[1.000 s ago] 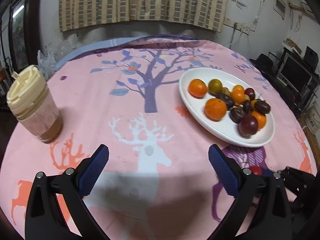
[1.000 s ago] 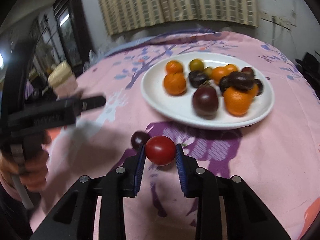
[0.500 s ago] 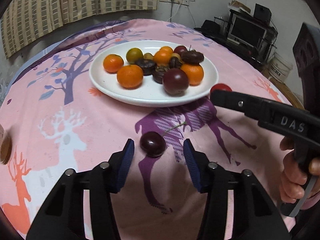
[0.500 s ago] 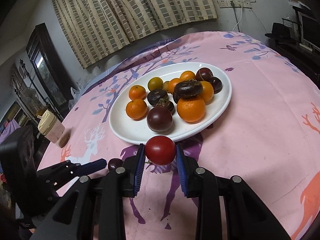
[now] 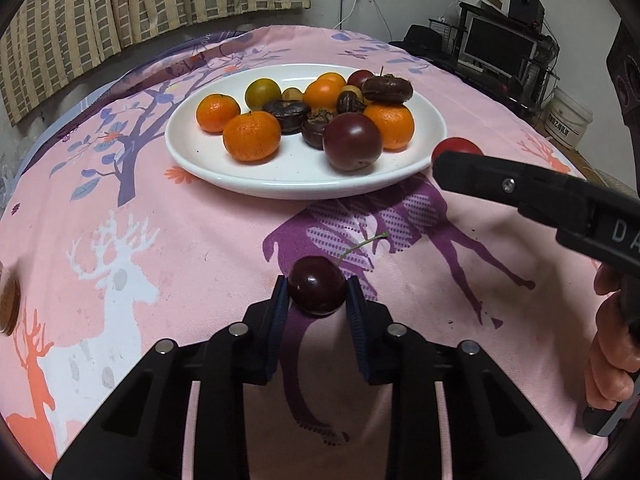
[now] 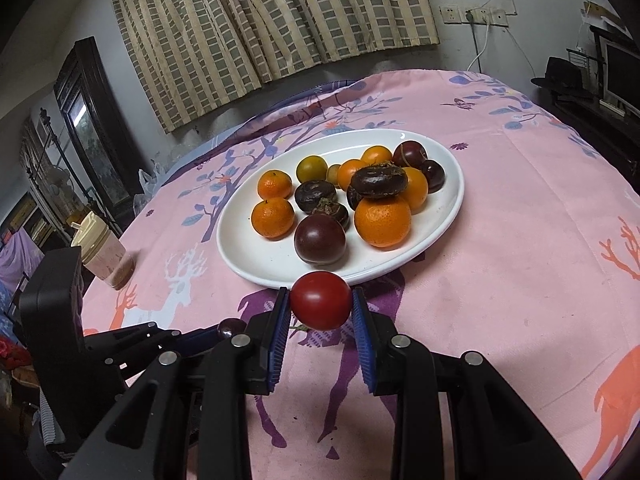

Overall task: Organize fruits
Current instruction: 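Carry the tomato and cherry over the white plate and lower them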

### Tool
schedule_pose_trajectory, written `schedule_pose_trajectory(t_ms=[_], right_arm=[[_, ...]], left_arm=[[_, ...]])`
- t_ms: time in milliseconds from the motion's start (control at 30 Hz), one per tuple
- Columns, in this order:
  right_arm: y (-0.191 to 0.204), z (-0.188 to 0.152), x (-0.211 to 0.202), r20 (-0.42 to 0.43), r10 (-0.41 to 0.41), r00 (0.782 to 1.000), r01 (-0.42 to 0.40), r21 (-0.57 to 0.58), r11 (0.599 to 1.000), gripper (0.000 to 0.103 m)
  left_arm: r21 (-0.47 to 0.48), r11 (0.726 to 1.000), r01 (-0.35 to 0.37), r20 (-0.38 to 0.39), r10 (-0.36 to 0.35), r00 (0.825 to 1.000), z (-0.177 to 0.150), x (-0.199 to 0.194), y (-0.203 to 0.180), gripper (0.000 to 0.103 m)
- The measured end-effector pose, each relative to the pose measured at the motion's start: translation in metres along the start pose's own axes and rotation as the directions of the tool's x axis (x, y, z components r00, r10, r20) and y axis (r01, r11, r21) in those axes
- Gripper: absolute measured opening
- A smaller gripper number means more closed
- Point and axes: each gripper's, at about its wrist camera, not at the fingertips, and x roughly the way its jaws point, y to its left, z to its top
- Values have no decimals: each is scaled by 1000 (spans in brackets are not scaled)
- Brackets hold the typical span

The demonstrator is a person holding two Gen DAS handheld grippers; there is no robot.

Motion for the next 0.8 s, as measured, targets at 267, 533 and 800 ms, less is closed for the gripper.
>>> schedule_pose_trajectory(t_ms=[267,533,800], right_arm=[[13,-8,-4,20,-41,999,42,-90,995,31],[20,-4,-19,90,-1,996,12,-120,993,31],[17,70,6,202,-70,977,91,-95,991,31]], left_arm=[[-19,1000,-5,35,6,999,-4,-16,2,29],[-57,997,51,129,-43,991,-3,-51,5,29],[-143,989,36,228,-3,974,88,-44,35,29]])
